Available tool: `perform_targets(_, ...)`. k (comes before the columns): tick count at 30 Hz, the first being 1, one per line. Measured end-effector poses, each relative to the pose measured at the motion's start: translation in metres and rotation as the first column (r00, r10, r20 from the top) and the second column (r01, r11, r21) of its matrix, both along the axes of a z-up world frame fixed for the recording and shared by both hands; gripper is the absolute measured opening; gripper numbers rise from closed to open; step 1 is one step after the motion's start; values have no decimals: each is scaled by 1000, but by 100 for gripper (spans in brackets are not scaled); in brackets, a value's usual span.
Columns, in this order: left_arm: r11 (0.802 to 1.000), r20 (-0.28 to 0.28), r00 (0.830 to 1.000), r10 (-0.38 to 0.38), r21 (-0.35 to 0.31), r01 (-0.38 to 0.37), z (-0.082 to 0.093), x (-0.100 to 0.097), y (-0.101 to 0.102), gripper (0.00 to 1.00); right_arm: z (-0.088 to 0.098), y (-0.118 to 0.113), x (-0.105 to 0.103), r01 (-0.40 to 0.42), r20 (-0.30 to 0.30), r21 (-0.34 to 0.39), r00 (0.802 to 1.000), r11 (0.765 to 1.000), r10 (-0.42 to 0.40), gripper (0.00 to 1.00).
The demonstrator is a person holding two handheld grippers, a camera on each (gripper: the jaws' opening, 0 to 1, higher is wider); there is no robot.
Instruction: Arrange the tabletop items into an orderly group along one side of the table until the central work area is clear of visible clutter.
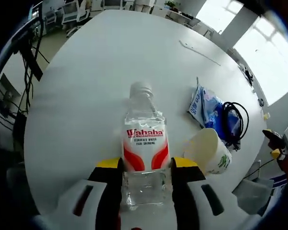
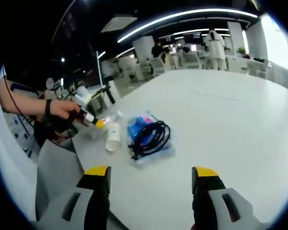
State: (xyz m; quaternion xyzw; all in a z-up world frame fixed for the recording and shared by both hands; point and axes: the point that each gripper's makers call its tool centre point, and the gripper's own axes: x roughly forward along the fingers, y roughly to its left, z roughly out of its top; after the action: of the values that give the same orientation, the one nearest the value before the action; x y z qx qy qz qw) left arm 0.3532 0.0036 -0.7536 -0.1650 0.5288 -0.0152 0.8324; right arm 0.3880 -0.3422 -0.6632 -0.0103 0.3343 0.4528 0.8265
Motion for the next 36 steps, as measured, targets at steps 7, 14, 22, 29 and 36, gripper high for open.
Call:
perform_targets(7, 1000, -19, 1000, 15, 2, -15, -1, -20, -1, 39, 3, 5, 1, -4, 6, 7, 1000, 1000, 4, 69)
perform_targets(14, 999, -28, 999, 42, -19, -43, -1, -39, -4, 39, 5, 8, 1, -4, 6, 11, 1000, 1000, 4, 69)
perform_targets(22, 999, -35, 999, 40, -18, -40, -1, -55, -6, 39, 4, 12, -1, -18, -1, 12, 1000, 1000, 18, 69)
perform_targets(29, 999, -43, 998, 37, -18, -38, 0, -55, -7, 39, 2, 16, -2, -34, -5, 9, 999, 999, 34, 69)
perform_targets(36, 999, -18, 999, 32, -31, -33, 8, -42, -6, 42, 5, 12, -2, -33, 0, 5, 999, 999, 33, 69)
